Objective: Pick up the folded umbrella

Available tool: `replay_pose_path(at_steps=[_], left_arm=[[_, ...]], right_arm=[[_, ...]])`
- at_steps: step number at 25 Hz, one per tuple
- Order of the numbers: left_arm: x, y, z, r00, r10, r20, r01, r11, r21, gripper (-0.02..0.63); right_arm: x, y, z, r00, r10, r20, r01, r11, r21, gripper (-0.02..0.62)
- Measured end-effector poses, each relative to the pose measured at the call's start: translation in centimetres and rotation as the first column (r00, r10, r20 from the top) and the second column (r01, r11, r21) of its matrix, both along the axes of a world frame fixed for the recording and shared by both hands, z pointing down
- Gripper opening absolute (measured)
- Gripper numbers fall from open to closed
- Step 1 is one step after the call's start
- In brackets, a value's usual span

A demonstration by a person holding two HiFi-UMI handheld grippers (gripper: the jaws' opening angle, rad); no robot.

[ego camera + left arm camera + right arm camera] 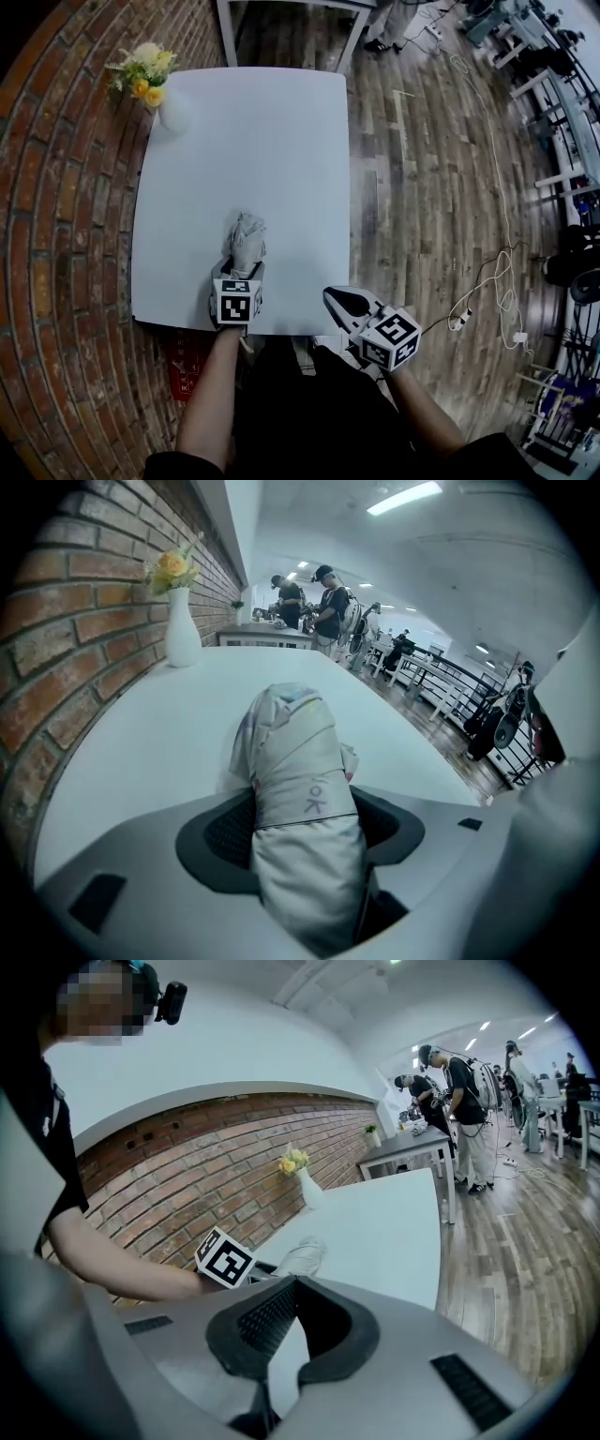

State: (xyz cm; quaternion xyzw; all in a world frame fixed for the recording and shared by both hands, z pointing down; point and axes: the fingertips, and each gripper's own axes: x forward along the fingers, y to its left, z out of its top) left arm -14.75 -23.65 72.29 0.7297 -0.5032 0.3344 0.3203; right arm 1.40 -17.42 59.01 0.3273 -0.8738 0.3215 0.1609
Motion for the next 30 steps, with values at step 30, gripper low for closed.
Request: replay_pose_path(at_steps=[30], left_arm=[[4.4,13.9,-16.2,0.937,-0.288,-0.197,0.337,0.895,0.293,0.281]], right_arm=[[5.6,7.8,-6.3,0.966,-0.216,0.138,0.188,0.963,0.194,0.021]])
